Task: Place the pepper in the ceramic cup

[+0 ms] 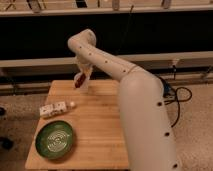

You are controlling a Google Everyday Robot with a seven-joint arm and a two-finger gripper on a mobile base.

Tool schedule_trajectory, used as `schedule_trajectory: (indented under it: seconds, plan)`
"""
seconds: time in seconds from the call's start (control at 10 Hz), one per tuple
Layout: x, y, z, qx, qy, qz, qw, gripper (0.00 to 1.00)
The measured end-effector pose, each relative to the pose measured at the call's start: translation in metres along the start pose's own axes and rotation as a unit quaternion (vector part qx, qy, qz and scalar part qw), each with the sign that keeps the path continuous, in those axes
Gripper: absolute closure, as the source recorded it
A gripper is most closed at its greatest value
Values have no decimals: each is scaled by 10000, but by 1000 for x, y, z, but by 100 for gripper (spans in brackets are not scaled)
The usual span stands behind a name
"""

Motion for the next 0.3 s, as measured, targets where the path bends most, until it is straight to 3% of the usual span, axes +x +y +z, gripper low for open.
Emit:
schedule_trajectory:
  seconds: [0.3]
  plan:
    - [35,-27,-9,158,190,132,9996,100]
